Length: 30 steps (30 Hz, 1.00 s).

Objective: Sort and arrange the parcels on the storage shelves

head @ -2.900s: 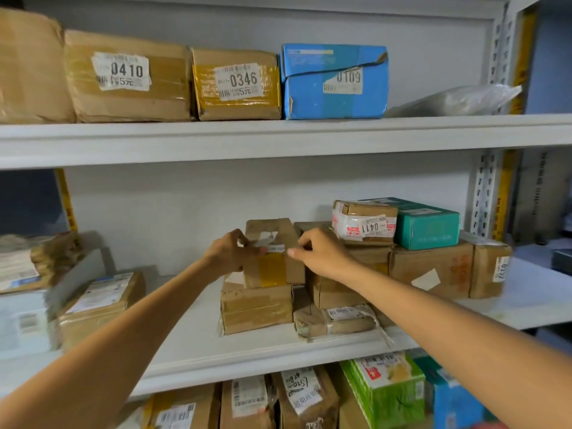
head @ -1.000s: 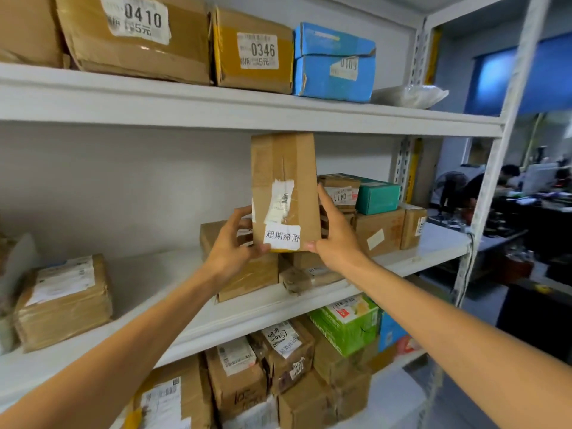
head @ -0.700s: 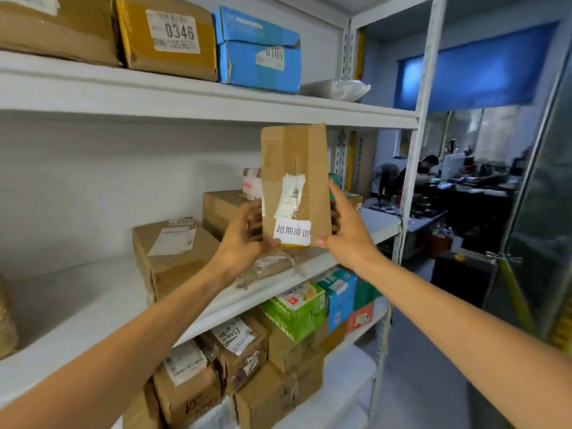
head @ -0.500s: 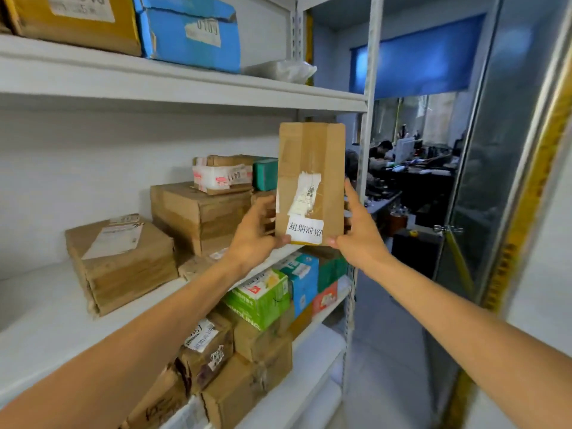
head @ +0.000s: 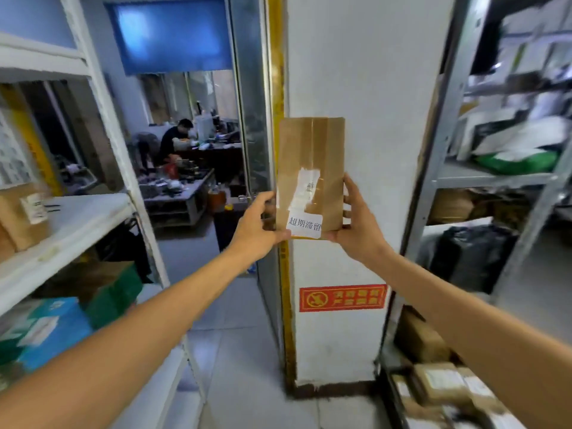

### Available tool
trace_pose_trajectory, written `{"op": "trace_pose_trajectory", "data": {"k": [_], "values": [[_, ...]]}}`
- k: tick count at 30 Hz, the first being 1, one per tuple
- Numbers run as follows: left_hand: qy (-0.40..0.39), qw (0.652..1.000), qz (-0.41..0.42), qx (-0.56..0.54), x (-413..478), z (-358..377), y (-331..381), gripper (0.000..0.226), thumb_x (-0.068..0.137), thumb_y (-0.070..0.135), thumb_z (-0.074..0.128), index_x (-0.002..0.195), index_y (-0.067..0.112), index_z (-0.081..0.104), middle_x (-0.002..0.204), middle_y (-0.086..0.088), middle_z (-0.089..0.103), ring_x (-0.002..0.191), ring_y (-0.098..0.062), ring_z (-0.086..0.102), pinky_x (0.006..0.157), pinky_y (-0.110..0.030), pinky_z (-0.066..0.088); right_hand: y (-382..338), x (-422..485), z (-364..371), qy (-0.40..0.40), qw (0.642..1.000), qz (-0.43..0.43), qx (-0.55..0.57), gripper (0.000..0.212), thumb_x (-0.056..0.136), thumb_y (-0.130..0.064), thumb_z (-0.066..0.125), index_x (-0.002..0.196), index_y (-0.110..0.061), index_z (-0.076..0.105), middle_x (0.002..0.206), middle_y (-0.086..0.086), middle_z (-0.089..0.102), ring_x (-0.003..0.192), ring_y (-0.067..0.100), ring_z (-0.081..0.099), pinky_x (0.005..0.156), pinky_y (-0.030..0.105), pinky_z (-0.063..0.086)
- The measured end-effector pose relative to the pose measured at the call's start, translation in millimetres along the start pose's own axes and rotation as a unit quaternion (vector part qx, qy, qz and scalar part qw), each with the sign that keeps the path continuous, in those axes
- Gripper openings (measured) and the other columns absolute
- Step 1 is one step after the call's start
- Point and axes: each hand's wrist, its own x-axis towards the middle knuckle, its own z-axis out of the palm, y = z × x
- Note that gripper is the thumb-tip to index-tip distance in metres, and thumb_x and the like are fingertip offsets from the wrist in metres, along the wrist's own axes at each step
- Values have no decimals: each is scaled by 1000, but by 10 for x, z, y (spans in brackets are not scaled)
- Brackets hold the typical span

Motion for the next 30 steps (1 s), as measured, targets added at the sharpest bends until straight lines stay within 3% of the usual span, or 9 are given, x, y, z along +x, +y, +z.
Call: {"op": "trace_pose_trajectory", "data": {"k": [1, 3, 7, 10, 13, 18, 21, 24, 30], "values": [[-25, 1000, 2, -12, 141, 264, -2, 75, 78, -5, 73, 139, 21, 39, 109, 7, 59, 105, -12, 59, 77, -14, 51, 143, 22, -213, 22, 999, 15, -30, 115, 70, 12, 76, 154, -26, 8, 135, -3, 45, 117, 22, 55, 73, 24, 57], [-76, 997, 15, -26, 406, 790, -8, 78, 76, -7, 75, 140, 19, 39, 112, 2, 57, 107, -17, 60, 76, -16, 53, 388, 24, -655, 62, 993, 31, -95, 122, 68, 5, 80, 154, -26, 0, 144, -1, 41, 126, 22, 50, 90, 33, 54], [-168, 984, 51, -31, 796, 1768, 82, 75, 75, -4, 76, 137, 20, 41, 124, -4, 58, 115, -21, 59, 94, -34, 53, 739, -81, -1536, 135, 979, 69, -135, 114, 69, 8, 78, 149, -35, 10, 140, -1, 44, 122, 19, 52, 87, 26, 51], [-226, 970, 74, -43, 1024, 2440, 174, 67, 77, 3, 76, 134, 20, 44, 124, -5, 60, 113, -21, 60, 94, -38, 54, 990, -232, -2076, 205, 959, 90, -173, 108, 71, 12, 72, 151, -33, 14, 143, 1, 46, 124, 19, 52, 100, 38, 48], [-277, 955, 92, -44, 1166, 3058, 222, 59, 81, 6, 74, 130, 21, 44, 122, -1, 59, 110, -15, 57, 82, -29, 54, 1206, -369, -2475, 253, 939, 139, -186, 114, 72, 13, 70, 154, -31, 4, 140, 0, 44, 119, 24, 53, 92, 46, 53], [-348, 930, 98, -60, 1358, 3938, 170, 55, 80, -1, 72, 127, 13, 46, 119, -2, 58, 106, -14, 56, 78, -20, 52, 1573, -487, -2965, 304, 912, 188, -201, 117, 71, 14, 70, 153, -33, 2, 129, -3, 43, 111, 25, 55, 60, 24, 54], [-390, 913, 97, -64, 1606, 4429, 92, 51, 79, 0, 74, 118, 20, 48, 113, 0, 61, 101, -15, 59, 84, -31, 54, 1832, -447, -3218, 337, 895, 211, -202, 119, 70, 13, 73, 153, -30, 0, 135, 2, 42, 112, 26, 54, 53, 18, 54], [-430, 894, 99, -73, 1871, 4908, -8, 54, 77, 1, 75, 120, 21, 48, 112, -1, 62, 103, -19, 62, 89, -42, 55, 2100, -344, -3454, 367, 872, 242, -214, 125, 67, 11, 78, 154, -31, -2, 141, 4, 38, 119, 26, 51, 63, 29, 60], [-509, 853, 93, -68, 2353, 5766, -265, 54, 76, 1, 75, 119, 21, 49, 117, -5, 62, 108, -24, 61, 88, -44, 55, 2634, -107, -3791, 425, 828, 297, -213, 125, 63, 5, 83, 154, -26, 4, 139, 6, 41, 125, 21, 45, 87, 40, 56]]}}
